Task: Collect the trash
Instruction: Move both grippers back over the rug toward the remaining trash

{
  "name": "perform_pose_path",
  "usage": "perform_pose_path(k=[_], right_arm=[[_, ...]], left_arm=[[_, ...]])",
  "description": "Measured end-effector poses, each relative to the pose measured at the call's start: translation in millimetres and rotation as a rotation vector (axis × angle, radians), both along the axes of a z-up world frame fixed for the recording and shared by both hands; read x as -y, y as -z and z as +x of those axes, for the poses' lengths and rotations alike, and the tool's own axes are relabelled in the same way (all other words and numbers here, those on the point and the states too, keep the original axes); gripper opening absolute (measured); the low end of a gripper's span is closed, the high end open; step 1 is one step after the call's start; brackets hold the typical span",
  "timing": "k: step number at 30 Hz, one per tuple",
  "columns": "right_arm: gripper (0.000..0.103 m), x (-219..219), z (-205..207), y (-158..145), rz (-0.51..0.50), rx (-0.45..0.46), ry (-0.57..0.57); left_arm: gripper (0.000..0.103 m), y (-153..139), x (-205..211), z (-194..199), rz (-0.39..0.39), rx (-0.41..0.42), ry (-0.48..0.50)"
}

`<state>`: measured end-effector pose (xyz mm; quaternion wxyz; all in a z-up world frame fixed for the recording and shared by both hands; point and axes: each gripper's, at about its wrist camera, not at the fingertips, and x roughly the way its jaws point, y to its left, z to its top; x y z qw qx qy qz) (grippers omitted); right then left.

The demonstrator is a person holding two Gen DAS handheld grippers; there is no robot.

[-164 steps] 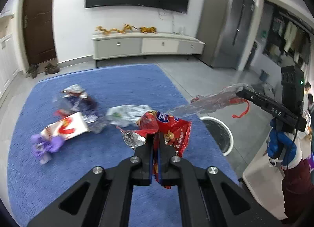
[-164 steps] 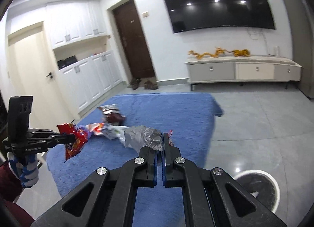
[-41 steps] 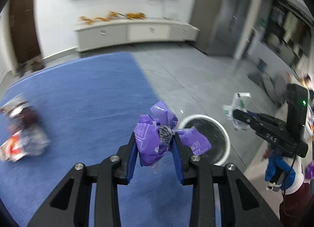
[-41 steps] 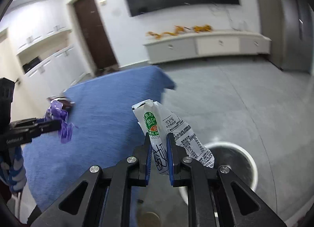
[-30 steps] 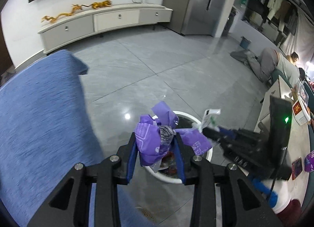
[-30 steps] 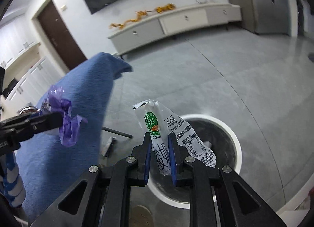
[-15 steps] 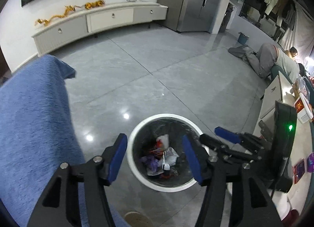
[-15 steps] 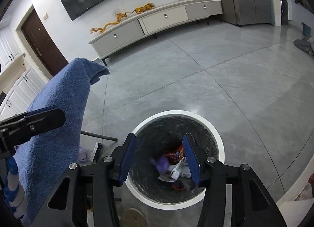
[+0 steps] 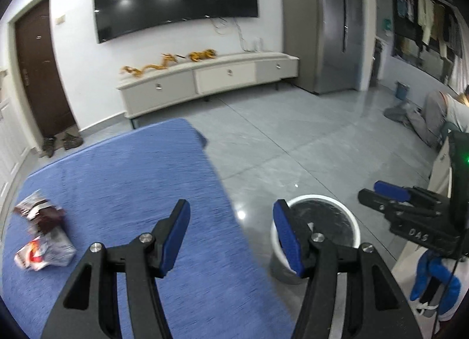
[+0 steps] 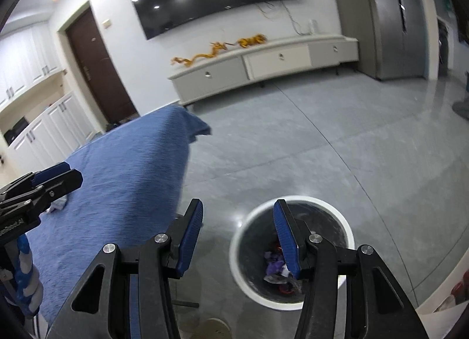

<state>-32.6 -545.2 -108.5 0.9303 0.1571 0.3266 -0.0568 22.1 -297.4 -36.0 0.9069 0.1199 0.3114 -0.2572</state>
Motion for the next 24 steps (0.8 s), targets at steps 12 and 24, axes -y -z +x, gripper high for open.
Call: perform_pose_path(k=[12,24], right_arm=[[0.05,-89.5,10.3,-44.5,-0.087,0.03,-0.146],[0.05,-166.6,40.4,-62.9,-0.127,0.035,-0.274]], left_arm=[[0.057,-19.7,-90.4,-9.5,-0.058,0.053,-0.092],[0.057,-15.8,-163.6,1.0,-0.119,0.032,-0.197]])
